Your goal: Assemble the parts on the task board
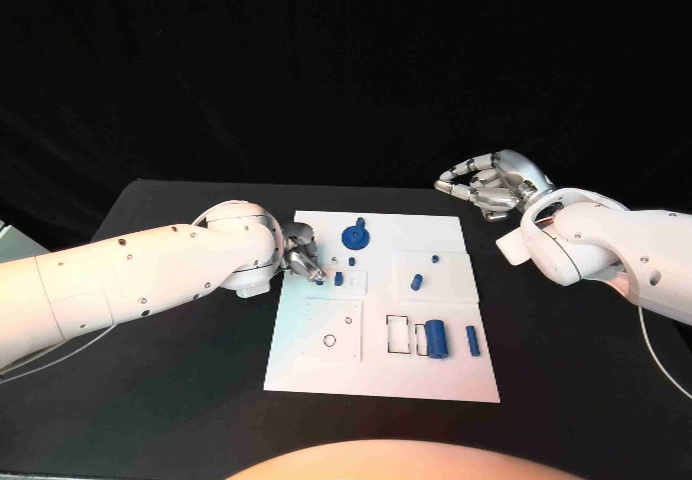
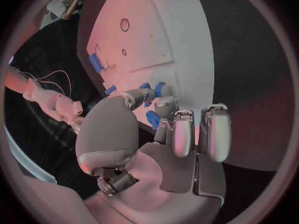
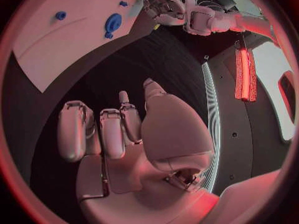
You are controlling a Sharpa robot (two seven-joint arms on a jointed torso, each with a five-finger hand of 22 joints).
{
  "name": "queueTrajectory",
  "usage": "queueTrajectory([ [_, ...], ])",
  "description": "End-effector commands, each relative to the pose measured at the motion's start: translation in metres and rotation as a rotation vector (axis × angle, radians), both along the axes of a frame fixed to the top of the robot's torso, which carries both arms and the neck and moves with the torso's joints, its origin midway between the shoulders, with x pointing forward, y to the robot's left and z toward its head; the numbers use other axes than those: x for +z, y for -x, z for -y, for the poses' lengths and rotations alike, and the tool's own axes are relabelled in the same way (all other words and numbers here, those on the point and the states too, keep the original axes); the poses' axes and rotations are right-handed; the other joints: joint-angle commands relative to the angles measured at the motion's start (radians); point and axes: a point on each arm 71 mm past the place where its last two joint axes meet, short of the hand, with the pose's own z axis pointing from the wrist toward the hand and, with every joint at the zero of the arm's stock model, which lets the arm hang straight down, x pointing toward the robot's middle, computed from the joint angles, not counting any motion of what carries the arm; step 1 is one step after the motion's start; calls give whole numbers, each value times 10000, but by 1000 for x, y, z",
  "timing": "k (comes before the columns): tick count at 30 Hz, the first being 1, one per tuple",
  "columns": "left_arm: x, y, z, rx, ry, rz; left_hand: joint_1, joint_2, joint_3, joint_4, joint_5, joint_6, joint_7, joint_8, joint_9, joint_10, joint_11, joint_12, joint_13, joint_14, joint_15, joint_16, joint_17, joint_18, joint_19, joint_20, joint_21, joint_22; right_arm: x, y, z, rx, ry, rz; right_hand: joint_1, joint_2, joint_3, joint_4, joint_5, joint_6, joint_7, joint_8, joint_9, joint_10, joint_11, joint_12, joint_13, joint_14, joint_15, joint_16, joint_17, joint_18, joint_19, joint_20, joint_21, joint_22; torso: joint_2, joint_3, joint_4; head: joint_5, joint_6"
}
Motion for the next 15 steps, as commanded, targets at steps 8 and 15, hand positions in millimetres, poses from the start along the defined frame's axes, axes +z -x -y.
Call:
queueTrajectory([
  [8, -5, 6, 2, -256, -261, 116, 47, 18, 1561, -1612, 65, 265, -186, 26, 0, 74, -9, -49, -20, 1038, -51, 65, 2630, -174, 132, -33, 44, 1236, 0, 1, -1, 214, 40, 34, 22, 117, -57, 11, 52, -81, 0, 64, 14, -31, -17, -36, 639, 447, -52, -52, 222, 132, 20, -66, -34, 967, 9, 3, -6, 20, -12],
  [15, -6, 6, 2, -122, -111, 18, 48, 19, 1561, -1613, 65, 269, -185, 25, -3, 82, -9, -43, -8, 1038, -52, 65, 2630, -174, 132, -35, 43, 1235, 0, 1, -2, 221, 33, 36, 22, 117, -57, 11, 52, -81, 0, 64, 14, -31, -17, -36, 639, 447, -52, -52, 222, 132, 20, -66, -34, 967, 12, 9, -6, 27, -3],
])
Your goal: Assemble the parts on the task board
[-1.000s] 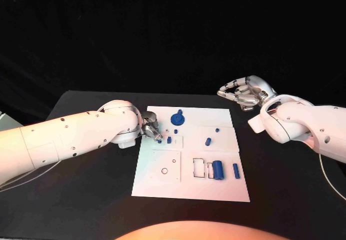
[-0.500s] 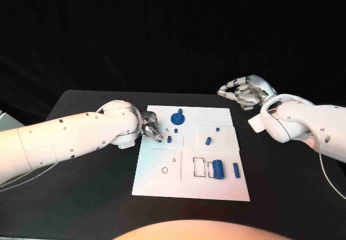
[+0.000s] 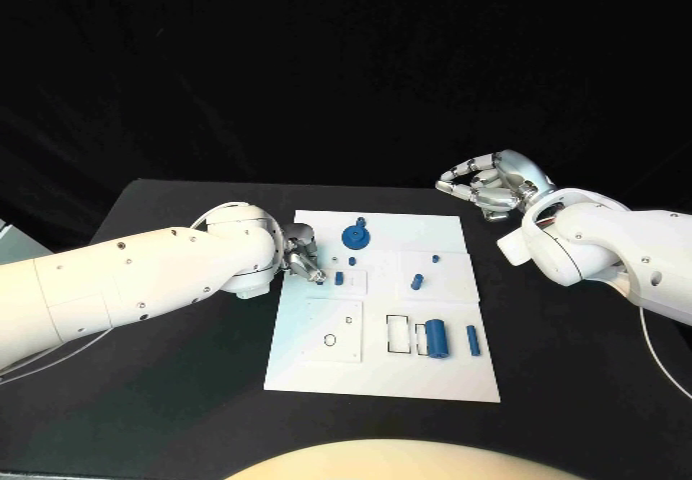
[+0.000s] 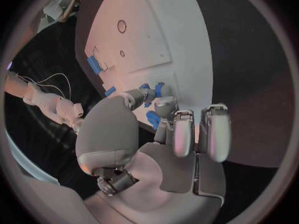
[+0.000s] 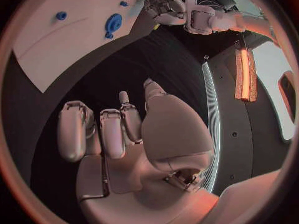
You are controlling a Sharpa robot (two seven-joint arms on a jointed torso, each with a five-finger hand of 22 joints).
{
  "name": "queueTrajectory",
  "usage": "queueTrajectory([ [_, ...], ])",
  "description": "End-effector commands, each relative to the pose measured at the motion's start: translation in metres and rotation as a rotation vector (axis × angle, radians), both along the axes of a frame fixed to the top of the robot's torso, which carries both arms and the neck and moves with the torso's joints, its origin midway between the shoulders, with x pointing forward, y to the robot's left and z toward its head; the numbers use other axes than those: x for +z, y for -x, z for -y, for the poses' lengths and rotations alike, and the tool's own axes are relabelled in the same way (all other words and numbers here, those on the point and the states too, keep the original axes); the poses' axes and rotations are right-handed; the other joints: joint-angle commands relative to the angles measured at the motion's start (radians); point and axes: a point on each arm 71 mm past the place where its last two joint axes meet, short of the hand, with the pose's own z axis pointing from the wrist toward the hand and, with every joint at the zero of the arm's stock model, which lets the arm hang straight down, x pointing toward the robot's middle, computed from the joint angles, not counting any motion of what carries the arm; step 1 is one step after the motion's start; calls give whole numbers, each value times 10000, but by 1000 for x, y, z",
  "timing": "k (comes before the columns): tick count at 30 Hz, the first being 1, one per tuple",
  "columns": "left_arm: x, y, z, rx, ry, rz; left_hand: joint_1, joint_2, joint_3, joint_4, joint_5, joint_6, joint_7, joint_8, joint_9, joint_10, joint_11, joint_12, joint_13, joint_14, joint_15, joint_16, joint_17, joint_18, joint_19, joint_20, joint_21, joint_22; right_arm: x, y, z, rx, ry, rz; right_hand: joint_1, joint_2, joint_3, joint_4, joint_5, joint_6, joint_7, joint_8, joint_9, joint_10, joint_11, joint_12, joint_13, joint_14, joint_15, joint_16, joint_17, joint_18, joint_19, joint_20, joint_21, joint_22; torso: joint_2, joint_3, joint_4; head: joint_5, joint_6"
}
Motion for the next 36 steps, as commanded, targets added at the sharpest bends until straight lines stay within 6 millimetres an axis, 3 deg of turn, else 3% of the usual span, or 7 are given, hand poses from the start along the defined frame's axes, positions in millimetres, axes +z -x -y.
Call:
queueTrajectory([
  [1, -6, 4, 2, -2, 40, -280, 46, 24, 1560, -1609, 23, 270, -185, 48, -3, 84, -10, -46, 0, 1039, -53, 65, 2631, -173, 128, -36, 41, 1230, 0, 1, -2, 217, 34, 46, 22, 117, -57, 11, 52, -81, 0, 64, 14, -31, -17, -37, 640, 447, -52, -52, 219, 133, 19, -66, -34, 959, 6, 6, -3, 11, 1],
  [36, -11, -1, -2, 565, 495, -893, -860, -253, 49, -449, -256, 336, -312, -68, -145, 77, -74, -120, -56, 1039, -101, 65, 2631, -146, 55, -89, -69, 1107, 1, 2, -1, 169, 34, 70, 36, 139, -78, 9, 60, -93, -2, 85, 13, -35, -18, -47, 622, 450, -54, -62, 221, 134, 21, -69, -53, 954, -2, 0, 3, -38, -133],
])
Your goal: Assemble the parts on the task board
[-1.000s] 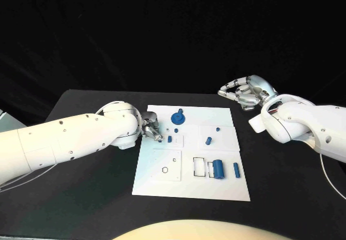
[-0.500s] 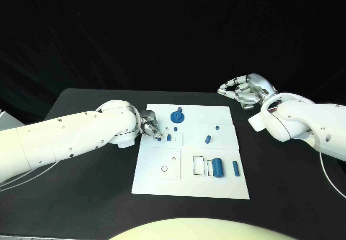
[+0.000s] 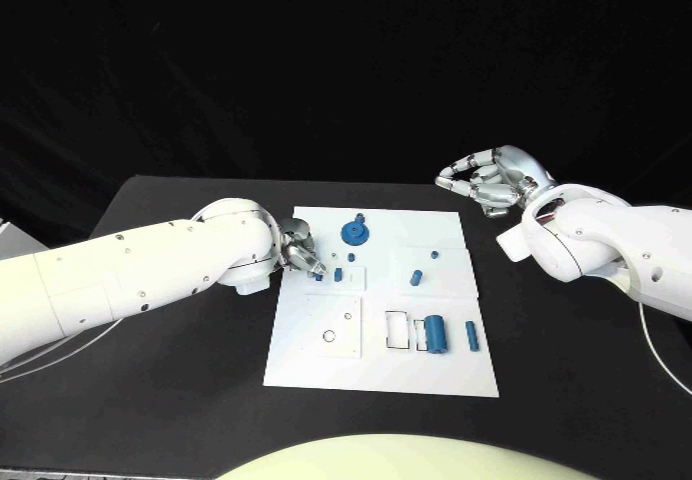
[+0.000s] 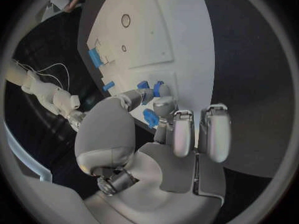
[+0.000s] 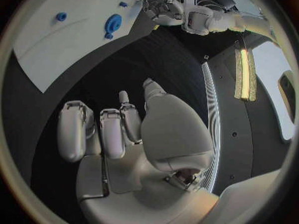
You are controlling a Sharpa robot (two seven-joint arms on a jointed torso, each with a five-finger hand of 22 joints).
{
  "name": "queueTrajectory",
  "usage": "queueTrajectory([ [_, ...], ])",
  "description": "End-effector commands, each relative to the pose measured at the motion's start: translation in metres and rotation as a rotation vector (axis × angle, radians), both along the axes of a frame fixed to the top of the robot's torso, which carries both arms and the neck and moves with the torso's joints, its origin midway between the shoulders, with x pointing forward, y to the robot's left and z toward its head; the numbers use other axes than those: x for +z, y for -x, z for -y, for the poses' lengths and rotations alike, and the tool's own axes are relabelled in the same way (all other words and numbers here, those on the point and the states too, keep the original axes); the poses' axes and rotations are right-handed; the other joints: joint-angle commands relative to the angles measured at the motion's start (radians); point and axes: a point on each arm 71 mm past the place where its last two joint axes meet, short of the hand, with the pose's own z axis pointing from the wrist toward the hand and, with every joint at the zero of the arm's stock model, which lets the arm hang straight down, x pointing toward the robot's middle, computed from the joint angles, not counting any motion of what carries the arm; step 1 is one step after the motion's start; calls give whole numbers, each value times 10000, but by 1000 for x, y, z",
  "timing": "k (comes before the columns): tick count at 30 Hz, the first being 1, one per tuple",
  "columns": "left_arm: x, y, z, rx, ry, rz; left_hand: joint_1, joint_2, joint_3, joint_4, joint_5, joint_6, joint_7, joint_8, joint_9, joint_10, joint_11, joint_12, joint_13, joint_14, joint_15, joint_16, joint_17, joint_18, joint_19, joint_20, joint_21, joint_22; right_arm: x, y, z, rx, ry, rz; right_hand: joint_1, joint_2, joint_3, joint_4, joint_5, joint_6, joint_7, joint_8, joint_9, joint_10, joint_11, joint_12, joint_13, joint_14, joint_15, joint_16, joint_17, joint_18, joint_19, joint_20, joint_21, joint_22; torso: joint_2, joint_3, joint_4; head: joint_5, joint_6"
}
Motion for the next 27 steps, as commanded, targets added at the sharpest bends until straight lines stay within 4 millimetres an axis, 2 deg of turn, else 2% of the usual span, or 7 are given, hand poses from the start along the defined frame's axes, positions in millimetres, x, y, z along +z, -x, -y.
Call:
queueTrajectory([
  [1, -7, 4, 3, -74, 27, -398, -89, -3, -190, 103, -67, 70, -119, -73, -22, -14, -51, -25, 21, 1076, -66, 65, 2633, -144, 14, -53, -73, 1101, 0, 1, -2, 163, 41, 77, -5, 98, -78, 9, 60, -94, -2, 42, 13, -35, -18, -48, 624, 450, -54, -62, 225, 134, 21, -69, -53, 959, 3, 1, 1, -2, -21],
  [5, -7, 3, 3, -32, 44, -378, -149, -43, -583, 349, -80, 98, -114, -127, -79, -40, -48, 1, 70, 1076, -69, 65, 2633, -137, -5, -59, -98, 1071, 0, 1, -2, 159, 40, 83, -5, 98, -78, 9, 60, -94, -2, 42, 13, -35, -18, -48, 624, 450, -54, -62, 225, 134, 21, -69, -53, 959, 8, -1, -6, -2, -17],
  [15, -7, 2, 4, -18, 40, -402, -148, -119, -1230, 702, -96, 124, -96, -195, -149, -101, -31, -23, 52, 1076, -56, 65, 2633, -124, -40, -53, -142, 1017, 1, 1, -2, 152, 47, 94, -5, 98, -78, 9, 60, -94, -2, 42, 13, -35, -18, -48, 624, 450, -54, -62, 225, 134, 21, -69, -53, 959, 6, -2, -6, -21, -42],
  [21, -8, 2, 4, -69, -35, -483, -38, -164, -1401, 729, -94, 128, -106, -212, -166, -111, -36, -22, 57, 1076, -57, 65, 2633, -125, -37, -52, -143, 1023, 1, 1, -2, 150, 49, 97, -5, 98, -78, 9, 60, -94, -2, 42, 13, -35, -18, -48, 624, 450, -54, -62, 225, 134, 21, -69, -53, 959, 0, 0, -2, -33, -48],
  [27, -8, 1, 2, -67, -126, -500, 606, -49, -1454, 609, -16, 110, -141, -277, -223, -131, -68, -28, 67, 1076, -77, 65, 2633, -122, -42, -66, -157, 1016, 1, 1, -1, 144, 50, 102, -5, 98, -78, 9, 60, -94, -2, 42, 13, -35, -18, -48, 624, 450, -54, -62, 225, 134, 21, -69, -53, 959, -2, 0, 0, -26, -25],
])
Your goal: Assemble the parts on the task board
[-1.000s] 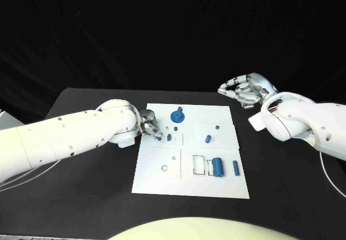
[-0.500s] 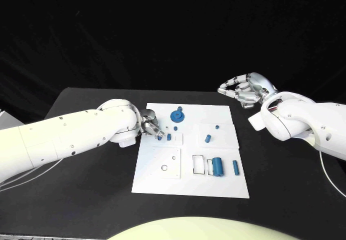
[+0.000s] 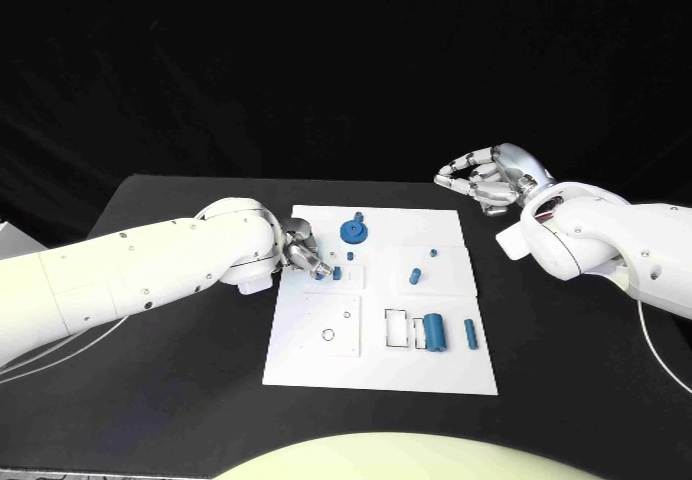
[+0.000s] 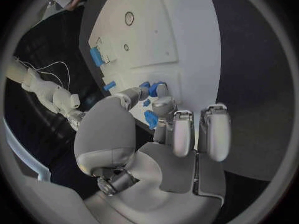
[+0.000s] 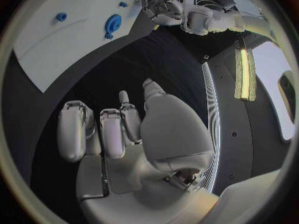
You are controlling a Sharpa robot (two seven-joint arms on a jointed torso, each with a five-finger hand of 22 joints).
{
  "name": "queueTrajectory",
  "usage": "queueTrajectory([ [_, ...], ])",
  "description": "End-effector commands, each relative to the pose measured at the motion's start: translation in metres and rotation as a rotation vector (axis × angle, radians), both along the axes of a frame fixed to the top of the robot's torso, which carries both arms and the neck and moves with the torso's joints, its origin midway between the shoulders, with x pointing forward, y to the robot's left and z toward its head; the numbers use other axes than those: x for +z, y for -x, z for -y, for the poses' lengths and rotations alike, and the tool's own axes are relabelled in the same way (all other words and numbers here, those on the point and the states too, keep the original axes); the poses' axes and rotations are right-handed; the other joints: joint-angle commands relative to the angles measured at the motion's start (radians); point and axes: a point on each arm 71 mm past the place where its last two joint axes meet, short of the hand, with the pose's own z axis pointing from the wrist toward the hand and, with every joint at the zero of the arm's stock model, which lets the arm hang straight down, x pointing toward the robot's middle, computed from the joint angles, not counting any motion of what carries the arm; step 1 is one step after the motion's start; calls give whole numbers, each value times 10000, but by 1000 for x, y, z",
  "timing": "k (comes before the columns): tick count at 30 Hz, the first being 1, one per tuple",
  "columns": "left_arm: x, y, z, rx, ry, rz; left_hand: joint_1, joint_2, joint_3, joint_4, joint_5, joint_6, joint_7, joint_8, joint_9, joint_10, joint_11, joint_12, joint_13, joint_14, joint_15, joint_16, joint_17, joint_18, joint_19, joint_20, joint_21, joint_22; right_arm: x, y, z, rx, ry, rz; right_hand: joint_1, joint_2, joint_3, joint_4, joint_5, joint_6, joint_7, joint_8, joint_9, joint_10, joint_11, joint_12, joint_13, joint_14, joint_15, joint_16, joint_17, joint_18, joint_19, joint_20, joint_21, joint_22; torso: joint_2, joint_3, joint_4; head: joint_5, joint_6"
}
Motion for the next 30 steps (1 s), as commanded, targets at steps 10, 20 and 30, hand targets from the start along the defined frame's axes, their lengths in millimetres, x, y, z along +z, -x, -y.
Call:
queueTrajectory([
  [10, -6, 2, -4, -49, -336, -275, 1312, 113, 1871, -800, 158, -223, 151, 68, 99, -31, 88, -142, -27, 1070, -7, 65, 2634, -121, -5, 19, -44, 1030, 1, 0, -1, 133, 46, 106, -30, 73, -50, -19, 60, -93, -2, 9, 13, -35, -18, -48, 625, 450, -54, -62, 227, 134, 21, -69, -53, 961, -5, -7, 10, 21, 11],
  [20, -5, 1, -6, 62, -298, -91, 1322, 126, 2107, -908, 163, -221, 172, 109, 132, -33, 102, -176, -65, 1070, 3, 65, 2634, -125, 7, 31, -31, 1052, 1, 0, -1, 130, 43, 129, -30, 73, -50, -19, 60, -93, -2, 9, 13, -35, -18, -48, 625, 450, -54, -62, 227, 134, 21, -69, -53, 961, -3, -6, 5, 24, 23],
  [30, -4, 2, -2, 116, 244, -106, 1345, 104, 2198, -987, 152, -215, 176, 125, 144, -2, 102, -138, -10, 1070, 6, 65, 2634, -133, 32, 36, -8, 1091, 1, 0, -1, 133, 36, 163, -19, 92, -58, -17, 67, -99, -3, 22, 12, -34, -20, -49, 620, 449, -55, -73, 219, 136, 19, -70, -70, 954, -4, -2, 6, 23, 23],
])
